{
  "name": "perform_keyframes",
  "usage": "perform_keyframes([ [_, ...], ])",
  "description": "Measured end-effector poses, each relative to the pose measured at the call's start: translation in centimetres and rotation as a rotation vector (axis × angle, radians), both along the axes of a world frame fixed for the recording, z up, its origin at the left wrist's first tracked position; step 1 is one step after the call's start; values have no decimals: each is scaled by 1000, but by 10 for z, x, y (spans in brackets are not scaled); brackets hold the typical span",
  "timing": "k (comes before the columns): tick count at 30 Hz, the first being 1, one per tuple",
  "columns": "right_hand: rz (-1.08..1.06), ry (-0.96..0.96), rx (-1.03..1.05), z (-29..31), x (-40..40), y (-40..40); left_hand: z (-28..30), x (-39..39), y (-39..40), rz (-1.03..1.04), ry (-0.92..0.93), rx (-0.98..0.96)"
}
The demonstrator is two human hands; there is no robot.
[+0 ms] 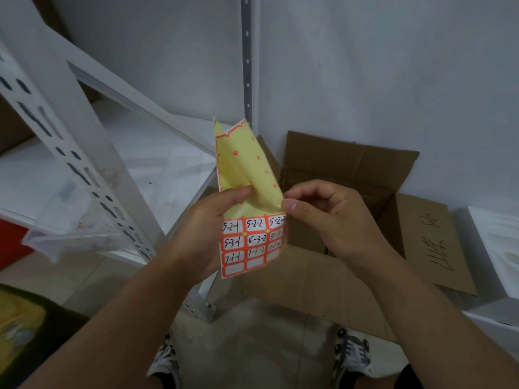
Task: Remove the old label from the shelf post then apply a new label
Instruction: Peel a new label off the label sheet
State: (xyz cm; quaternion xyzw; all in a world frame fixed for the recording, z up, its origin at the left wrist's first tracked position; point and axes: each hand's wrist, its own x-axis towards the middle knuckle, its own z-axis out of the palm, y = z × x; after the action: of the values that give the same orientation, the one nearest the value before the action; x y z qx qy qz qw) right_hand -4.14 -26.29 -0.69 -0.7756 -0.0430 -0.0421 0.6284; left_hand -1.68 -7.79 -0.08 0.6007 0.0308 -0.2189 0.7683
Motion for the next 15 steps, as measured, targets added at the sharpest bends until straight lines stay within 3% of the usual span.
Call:
perform_keyframes([
  [5, 2, 35, 40, 2, 0, 2, -3, -1, -6, -96, -134, 121],
  [10, 19, 91, 217, 6, 0, -2, -5, -2, -14, -34, -198, 201],
  [13, -79, 76, 167, 8, -1, -4, -8, 5, -17, 151, -241, 334],
  [15, -181, -3, 114, 8, -2, -4, -9, 7, -17, 398, -416, 511],
])
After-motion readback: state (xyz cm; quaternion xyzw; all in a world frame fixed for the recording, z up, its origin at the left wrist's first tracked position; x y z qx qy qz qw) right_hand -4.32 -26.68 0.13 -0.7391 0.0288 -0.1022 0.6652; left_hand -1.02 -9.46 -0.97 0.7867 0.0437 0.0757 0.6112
